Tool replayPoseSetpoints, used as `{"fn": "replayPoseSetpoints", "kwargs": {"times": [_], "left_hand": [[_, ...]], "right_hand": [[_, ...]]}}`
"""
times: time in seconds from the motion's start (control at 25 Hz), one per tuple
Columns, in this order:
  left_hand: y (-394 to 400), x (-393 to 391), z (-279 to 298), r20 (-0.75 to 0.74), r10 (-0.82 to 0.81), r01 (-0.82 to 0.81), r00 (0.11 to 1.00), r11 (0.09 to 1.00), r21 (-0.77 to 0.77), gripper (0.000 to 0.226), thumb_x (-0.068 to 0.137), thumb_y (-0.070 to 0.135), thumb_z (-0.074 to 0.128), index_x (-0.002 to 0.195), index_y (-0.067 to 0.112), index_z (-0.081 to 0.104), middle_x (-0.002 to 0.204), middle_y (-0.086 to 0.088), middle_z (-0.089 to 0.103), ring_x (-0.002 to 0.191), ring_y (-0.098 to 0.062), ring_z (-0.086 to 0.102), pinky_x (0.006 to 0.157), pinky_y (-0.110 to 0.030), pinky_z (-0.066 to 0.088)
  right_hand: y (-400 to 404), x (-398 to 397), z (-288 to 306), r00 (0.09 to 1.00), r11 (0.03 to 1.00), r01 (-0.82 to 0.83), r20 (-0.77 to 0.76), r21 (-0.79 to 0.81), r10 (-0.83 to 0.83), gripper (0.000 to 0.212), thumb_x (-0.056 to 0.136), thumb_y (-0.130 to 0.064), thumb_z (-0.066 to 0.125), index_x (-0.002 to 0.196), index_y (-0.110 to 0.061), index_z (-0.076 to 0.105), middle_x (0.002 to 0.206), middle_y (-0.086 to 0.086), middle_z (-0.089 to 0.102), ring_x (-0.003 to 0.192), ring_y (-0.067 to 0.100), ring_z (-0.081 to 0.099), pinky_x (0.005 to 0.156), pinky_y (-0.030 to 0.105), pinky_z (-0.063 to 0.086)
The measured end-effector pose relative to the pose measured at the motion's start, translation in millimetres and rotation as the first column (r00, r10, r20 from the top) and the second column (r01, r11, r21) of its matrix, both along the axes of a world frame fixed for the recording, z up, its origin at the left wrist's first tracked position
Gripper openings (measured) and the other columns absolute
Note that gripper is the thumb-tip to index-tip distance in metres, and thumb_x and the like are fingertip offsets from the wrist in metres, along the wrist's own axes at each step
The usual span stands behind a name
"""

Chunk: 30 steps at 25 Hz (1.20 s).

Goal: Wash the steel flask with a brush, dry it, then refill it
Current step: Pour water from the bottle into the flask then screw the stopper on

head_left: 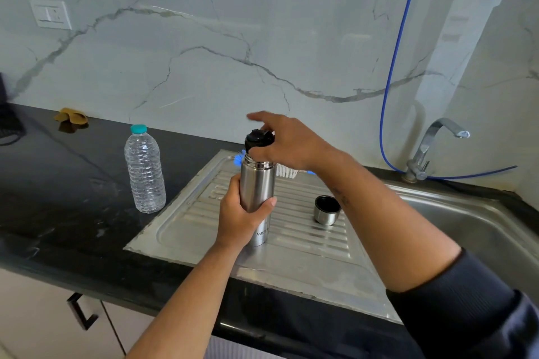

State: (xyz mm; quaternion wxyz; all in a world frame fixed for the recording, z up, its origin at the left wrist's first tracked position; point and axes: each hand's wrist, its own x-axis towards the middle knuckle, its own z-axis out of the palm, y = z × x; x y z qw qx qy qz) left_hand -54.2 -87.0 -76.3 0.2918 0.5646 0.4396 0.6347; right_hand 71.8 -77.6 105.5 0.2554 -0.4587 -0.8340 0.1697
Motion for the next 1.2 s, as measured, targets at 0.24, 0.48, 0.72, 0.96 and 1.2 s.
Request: {"fn": "replayPoseSetpoints", "kwargs": {"times": [0.24, 0.48, 0.72, 0.96, 1.2], "left_hand": [[-1, 0, 1, -0.001, -0.014, 0.014, 1.0, 1.0, 0.001, 0.058, 0.08, 0.018, 0.088, 0.127, 0.024, 0.055, 0.103, 0.005, 0.069, 0.089, -0.008, 0.07, 0.07, -0.018, 0.057], [-1, 2, 2, -0.006, -0.029, 0.029, 1.0, 0.999, -0.024, 0.054, 0.081, 0.016, 0.086, 0.123, 0.027, 0.054, 0.099, 0.003, 0.068, 0.086, -0.006, 0.069, 0.066, -0.017, 0.057], [-3, 1, 5, 0.005, -0.084, 0.084, 0.996, 0.996, -0.026, 0.053, 0.075, 0.031, 0.082, 0.117, 0.043, 0.051, 0.101, 0.005, 0.068, 0.087, -0.008, 0.07, 0.069, -0.021, 0.059], [-2, 2, 3, 0.003, -0.074, 0.074, 0.997, 0.997, -0.025, 0.056, 0.074, 0.031, 0.081, 0.122, 0.038, 0.053, 0.102, 0.004, 0.068, 0.088, -0.009, 0.07, 0.069, -0.021, 0.058], [-3, 2, 4, -0.001, -0.074, 0.074, 0.997, 0.997, -0.029, 0.052, 0.078, 0.028, 0.082, 0.116, 0.045, 0.051, 0.103, 0.004, 0.067, 0.089, -0.006, 0.069, 0.069, -0.018, 0.058]], "right_hand": [[5, -1, 26, 0.982, 0.998, -0.027, 0.187, -0.063, 0.038, 0.034, 0.084, -0.034, 0.077, 0.113, -0.022, 0.067, 0.104, -0.001, 0.069, 0.072, 0.007, 0.066, 0.06, 0.019, 0.051], [6, -24, 34, 0.859, 0.99, -0.014, 0.509, 0.143, -0.062, 0.039, 0.085, -0.044, 0.077, 0.109, -0.016, 0.064, 0.102, 0.001, 0.065, 0.083, 0.017, 0.061, 0.059, 0.025, 0.041], [3, -22, 55, 0.776, 0.998, -0.058, 0.629, 0.002, 0.044, 0.033, 0.09, -0.046, 0.073, 0.102, -0.016, 0.068, 0.096, 0.0, 0.072, 0.075, 0.013, 0.073, 0.063, 0.024, 0.047], [4, -31, 42, 0.747, 0.998, 0.041, 0.661, 0.054, -0.067, 0.04, 0.096, -0.052, 0.061, 0.091, -0.013, 0.064, 0.08, 0.005, 0.069, 0.06, 0.019, 0.071, 0.06, 0.026, 0.051], [3, -36, 59, 0.686, 0.989, -0.122, 0.712, -0.089, 0.149, 0.033, 0.087, -0.017, 0.075, 0.118, -0.024, 0.07, 0.113, -0.003, 0.067, 0.097, 0.018, 0.065, 0.078, 0.028, 0.052]]}}
